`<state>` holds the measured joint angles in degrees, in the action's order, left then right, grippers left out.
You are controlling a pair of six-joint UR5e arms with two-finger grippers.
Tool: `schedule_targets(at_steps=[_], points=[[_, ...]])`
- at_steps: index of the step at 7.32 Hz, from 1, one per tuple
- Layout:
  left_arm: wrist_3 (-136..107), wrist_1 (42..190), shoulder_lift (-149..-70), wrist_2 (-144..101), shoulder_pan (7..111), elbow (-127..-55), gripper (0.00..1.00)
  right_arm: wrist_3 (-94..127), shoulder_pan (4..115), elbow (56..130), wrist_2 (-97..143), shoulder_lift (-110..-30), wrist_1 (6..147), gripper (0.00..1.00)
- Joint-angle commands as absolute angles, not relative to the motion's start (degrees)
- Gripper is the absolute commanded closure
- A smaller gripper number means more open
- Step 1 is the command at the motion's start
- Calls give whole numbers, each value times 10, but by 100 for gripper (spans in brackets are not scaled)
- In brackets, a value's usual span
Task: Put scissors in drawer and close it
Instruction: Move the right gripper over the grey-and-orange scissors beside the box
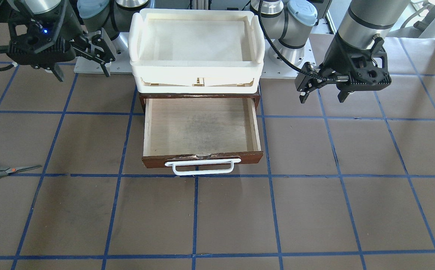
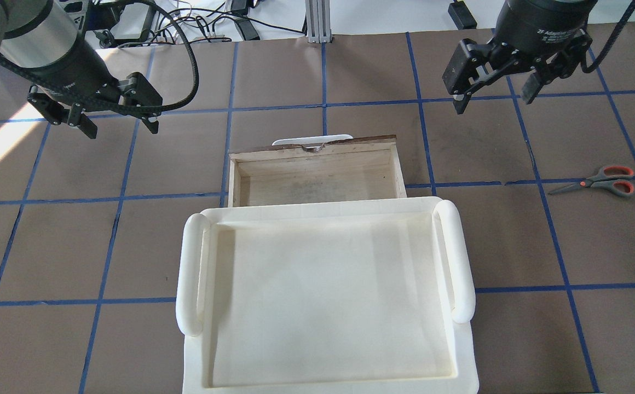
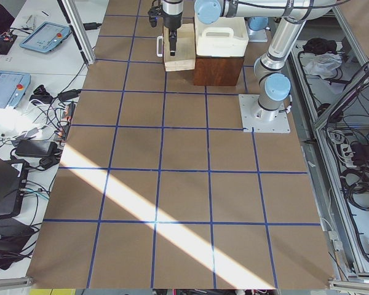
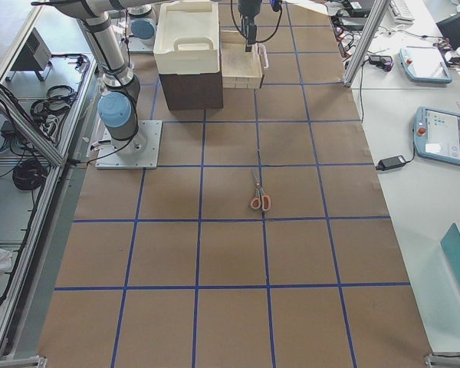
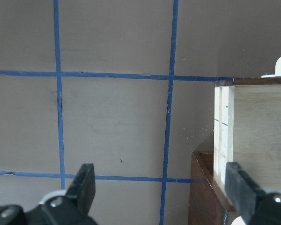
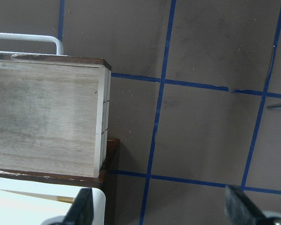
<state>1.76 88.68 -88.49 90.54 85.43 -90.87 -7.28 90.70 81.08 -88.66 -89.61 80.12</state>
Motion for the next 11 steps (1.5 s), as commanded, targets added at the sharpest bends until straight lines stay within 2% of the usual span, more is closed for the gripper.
schedule_targets(at_steps=[1, 3, 6, 9, 11], points=[[17, 887, -884, 904, 854, -909, 0, -75, 906, 814, -889, -896, 802, 0], [18, 887, -884, 905, 854, -909, 0, -186, 888, 816, -890, -895, 803, 0], [18, 887, -885, 905, 854, -909, 0, -557, 751, 862, -889, -889, 809, 1], [18, 887, -885, 905, 854, -909, 0, -877, 621, 933, -910, -861, 936, 0], [18, 887, -885, 905, 854, -909, 0, -1055, 598, 982, -938, -841, 1026, 1]])
